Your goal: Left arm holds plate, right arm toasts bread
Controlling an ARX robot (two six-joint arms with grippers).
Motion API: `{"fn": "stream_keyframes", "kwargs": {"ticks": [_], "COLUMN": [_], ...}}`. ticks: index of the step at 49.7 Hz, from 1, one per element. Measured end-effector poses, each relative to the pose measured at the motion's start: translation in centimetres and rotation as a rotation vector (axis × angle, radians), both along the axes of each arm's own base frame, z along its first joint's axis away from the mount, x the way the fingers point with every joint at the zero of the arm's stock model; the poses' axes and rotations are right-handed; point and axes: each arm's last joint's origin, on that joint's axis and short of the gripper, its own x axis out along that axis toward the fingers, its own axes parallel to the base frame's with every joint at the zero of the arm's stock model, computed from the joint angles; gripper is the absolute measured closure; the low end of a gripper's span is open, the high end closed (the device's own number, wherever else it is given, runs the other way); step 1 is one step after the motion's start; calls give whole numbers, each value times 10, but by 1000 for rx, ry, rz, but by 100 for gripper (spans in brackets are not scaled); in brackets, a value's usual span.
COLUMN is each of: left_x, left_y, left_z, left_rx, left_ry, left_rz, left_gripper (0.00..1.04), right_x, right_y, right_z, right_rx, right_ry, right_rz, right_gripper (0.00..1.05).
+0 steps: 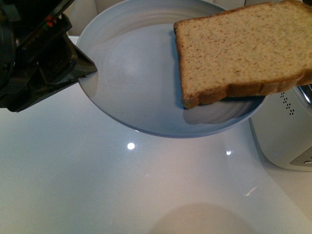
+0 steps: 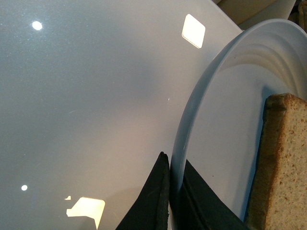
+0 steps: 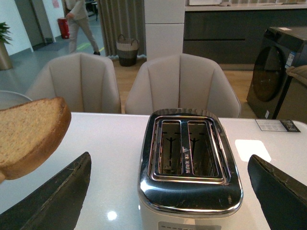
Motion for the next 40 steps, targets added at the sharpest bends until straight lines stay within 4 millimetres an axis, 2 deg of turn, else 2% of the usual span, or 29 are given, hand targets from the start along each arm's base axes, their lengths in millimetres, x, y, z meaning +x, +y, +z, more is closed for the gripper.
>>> {"fn": "stream_keyframes", "kwargs": {"ticks": [11,40], "left_x": [-5,-10], "left_y": [-12,-14], "left_z": [6,13], "left_rx": [6,-22], "left_ry": [12,0], "left_rz": [-34,-34], "left_gripper": [102,102], "right_x": [0,0], "right_y": [0,0], "right_z": [0,0], "right_rx": [0,0], "right_ry": [0,0], "right_rz": [0,0], "right_gripper": [9,9]}}
